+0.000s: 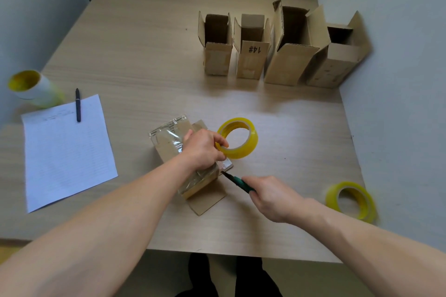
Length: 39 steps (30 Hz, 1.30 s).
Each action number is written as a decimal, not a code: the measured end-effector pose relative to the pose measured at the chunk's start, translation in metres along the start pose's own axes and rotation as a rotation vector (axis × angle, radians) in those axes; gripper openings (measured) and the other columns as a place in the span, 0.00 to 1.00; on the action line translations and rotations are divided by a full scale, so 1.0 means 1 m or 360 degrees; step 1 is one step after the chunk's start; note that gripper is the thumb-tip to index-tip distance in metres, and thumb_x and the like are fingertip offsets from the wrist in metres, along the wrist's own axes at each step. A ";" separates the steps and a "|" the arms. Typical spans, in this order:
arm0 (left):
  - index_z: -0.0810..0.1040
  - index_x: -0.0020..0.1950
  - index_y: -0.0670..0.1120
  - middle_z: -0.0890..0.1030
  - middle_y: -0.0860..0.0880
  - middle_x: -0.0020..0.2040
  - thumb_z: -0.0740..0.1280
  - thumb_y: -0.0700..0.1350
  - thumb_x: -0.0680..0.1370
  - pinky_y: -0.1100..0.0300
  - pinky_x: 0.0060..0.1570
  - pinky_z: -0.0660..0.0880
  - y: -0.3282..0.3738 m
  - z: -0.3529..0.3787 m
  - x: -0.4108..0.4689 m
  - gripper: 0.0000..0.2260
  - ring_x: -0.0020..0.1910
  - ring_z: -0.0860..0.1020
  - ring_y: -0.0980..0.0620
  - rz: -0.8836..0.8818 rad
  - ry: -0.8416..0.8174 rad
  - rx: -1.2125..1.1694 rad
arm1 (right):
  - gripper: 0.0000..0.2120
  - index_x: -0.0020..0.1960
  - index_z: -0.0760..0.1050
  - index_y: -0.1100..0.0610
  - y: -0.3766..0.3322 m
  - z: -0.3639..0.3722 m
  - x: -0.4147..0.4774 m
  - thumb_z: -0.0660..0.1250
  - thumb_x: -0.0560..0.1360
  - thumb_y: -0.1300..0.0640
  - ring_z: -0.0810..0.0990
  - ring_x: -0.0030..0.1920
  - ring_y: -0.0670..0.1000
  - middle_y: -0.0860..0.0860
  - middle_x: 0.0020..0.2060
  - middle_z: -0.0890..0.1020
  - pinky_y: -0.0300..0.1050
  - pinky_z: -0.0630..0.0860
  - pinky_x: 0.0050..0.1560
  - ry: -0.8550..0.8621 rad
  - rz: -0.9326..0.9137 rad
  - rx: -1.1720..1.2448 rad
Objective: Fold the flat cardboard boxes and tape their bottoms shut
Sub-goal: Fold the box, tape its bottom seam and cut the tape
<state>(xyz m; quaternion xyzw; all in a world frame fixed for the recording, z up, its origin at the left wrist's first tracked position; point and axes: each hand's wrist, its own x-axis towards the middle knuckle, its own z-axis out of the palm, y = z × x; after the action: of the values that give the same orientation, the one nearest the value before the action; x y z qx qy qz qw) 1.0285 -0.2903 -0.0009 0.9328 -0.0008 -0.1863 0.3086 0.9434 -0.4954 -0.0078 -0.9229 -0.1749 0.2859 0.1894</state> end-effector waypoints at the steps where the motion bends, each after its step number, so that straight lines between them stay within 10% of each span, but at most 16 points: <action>1: 0.78 0.42 0.60 0.78 0.59 0.34 0.78 0.49 0.69 0.47 0.74 0.53 0.000 0.000 0.000 0.10 0.45 0.76 0.57 0.0004 -0.0001 -0.0002 | 0.05 0.48 0.69 0.53 0.002 0.001 0.002 0.55 0.78 0.57 0.75 0.41 0.60 0.55 0.41 0.78 0.56 0.75 0.42 0.0004 0.0055 -0.0019; 11: 0.79 0.43 0.59 0.77 0.60 0.33 0.78 0.50 0.69 0.47 0.75 0.48 -0.002 0.002 0.001 0.09 0.45 0.75 0.58 0.0002 0.0011 0.0008 | 0.13 0.62 0.66 0.54 0.033 0.004 -0.002 0.61 0.79 0.53 0.78 0.53 0.61 0.55 0.55 0.75 0.50 0.73 0.46 0.0114 0.0502 -0.0401; 16: 0.79 0.44 0.59 0.77 0.60 0.33 0.77 0.50 0.70 0.49 0.76 0.46 -0.002 0.003 0.001 0.09 0.47 0.75 0.58 0.0011 0.0026 0.0058 | 0.15 0.53 0.75 0.55 0.006 -0.023 0.013 0.71 0.70 0.51 0.75 0.47 0.57 0.52 0.48 0.77 0.50 0.72 0.46 0.1146 -0.0378 -0.0324; 21: 0.78 0.43 0.58 0.74 0.63 0.32 0.76 0.50 0.70 0.51 0.75 0.46 0.001 0.004 0.001 0.08 0.47 0.73 0.59 0.0023 0.0013 0.0085 | 0.22 0.61 0.71 0.51 -0.028 -0.048 0.055 0.70 0.70 0.47 0.77 0.52 0.56 0.48 0.45 0.81 0.54 0.64 0.61 0.0768 -0.0433 -0.0732; 27: 0.79 0.48 0.53 0.81 0.57 0.37 0.75 0.52 0.70 0.50 0.75 0.47 -0.007 0.006 -0.003 0.10 0.49 0.78 0.55 0.0137 0.0097 -0.0024 | 0.16 0.64 0.65 0.49 -0.038 -0.051 0.076 0.63 0.77 0.52 0.80 0.47 0.60 0.51 0.46 0.82 0.49 0.67 0.39 0.0345 -0.0183 -0.0420; 39: 0.68 0.53 0.49 0.68 0.54 0.47 0.74 0.54 0.68 0.54 0.74 0.48 -0.040 0.013 -0.026 0.21 0.53 0.68 0.51 0.0545 0.0231 0.0247 | 0.09 0.54 0.76 0.47 -0.054 -0.057 0.095 0.65 0.73 0.52 0.78 0.47 0.53 0.46 0.43 0.78 0.44 0.69 0.40 -0.0085 0.0001 -0.0455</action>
<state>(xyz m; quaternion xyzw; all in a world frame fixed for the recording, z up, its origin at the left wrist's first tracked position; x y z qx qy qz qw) 0.9952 -0.2621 -0.0246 0.9509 -0.1515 -0.0626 0.2624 1.0396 -0.4214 0.0161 -0.9327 -0.2184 0.2825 0.0513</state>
